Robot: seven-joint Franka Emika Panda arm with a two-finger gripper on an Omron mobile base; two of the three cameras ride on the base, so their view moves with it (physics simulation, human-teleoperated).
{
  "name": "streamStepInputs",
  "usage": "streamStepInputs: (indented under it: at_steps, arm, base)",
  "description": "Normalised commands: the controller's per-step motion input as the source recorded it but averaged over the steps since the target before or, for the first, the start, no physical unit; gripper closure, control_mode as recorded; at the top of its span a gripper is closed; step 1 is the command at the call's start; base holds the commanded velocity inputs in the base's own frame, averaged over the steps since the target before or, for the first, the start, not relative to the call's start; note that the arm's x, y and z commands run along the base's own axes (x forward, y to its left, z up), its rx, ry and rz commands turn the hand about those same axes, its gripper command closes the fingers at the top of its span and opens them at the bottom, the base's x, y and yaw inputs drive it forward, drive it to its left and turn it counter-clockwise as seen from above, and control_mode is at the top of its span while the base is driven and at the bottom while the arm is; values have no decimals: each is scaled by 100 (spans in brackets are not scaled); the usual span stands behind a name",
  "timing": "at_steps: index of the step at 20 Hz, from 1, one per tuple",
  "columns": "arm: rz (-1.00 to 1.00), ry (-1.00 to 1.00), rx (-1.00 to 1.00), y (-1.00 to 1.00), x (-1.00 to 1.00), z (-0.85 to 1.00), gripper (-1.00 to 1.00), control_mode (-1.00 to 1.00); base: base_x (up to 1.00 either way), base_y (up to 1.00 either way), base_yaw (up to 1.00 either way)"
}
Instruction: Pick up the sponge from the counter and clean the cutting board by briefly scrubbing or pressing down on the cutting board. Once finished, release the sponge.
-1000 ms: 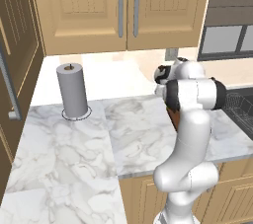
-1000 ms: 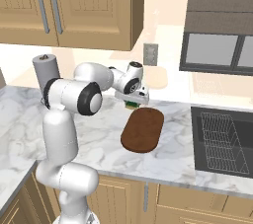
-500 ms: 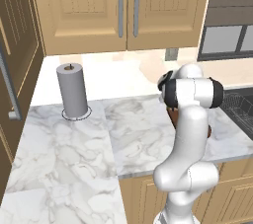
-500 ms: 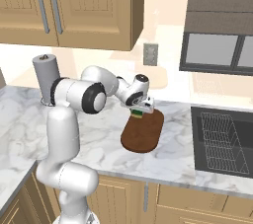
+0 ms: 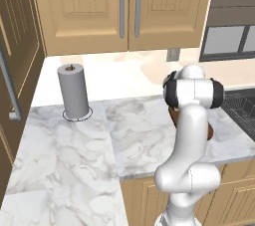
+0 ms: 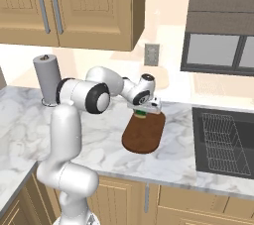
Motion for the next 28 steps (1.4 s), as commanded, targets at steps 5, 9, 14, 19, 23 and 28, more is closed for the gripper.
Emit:
streamStepInputs:
  at_steps: [5,9,14,19,23,28]
  arm:
    - [-3,23,0,-73,7,0,100,-100]
    - [-5,13,0,-74,0,-9,100,-100]
    - [-8,3,1,-65,-15,-24,100,-100]
    - [-1,0,3,-20,-76,-40,100,-100]
    - [0,-7,2,-2,-95,-48,100,-100]
    - [0,-8,1,15,-91,-49,100,-100]
  base:
    - [0,0,0]
    - [0,0,0]
    - [0,0,0]
    - [0,0,0]
    - [0,0,0]
    - [0,0,0]
